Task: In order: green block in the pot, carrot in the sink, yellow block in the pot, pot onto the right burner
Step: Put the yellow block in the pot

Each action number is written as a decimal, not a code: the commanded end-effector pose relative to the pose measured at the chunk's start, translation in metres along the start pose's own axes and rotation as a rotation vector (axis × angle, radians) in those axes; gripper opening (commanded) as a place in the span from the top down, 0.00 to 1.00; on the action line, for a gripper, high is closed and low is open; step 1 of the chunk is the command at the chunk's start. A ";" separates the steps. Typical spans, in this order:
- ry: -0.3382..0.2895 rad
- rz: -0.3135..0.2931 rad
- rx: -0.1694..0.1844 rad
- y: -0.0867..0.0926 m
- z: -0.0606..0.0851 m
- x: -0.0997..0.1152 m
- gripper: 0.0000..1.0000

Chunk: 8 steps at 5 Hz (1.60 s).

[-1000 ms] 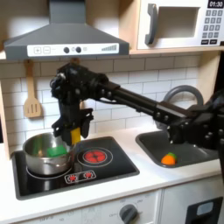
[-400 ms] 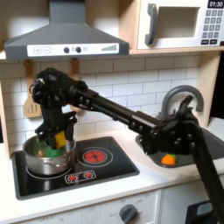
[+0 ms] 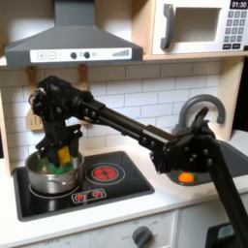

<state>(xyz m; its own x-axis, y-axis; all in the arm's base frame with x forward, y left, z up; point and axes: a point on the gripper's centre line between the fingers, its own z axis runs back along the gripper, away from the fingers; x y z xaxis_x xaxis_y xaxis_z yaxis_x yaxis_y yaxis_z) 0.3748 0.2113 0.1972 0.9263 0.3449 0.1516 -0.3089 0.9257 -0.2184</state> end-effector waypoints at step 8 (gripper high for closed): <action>-0.061 -0.060 0.070 -0.010 -0.004 0.012 0.00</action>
<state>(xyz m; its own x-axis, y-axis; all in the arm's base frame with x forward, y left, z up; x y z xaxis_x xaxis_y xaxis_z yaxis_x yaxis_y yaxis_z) 0.3904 0.2069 0.1901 0.9334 0.2941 0.2056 -0.2683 0.9524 -0.1444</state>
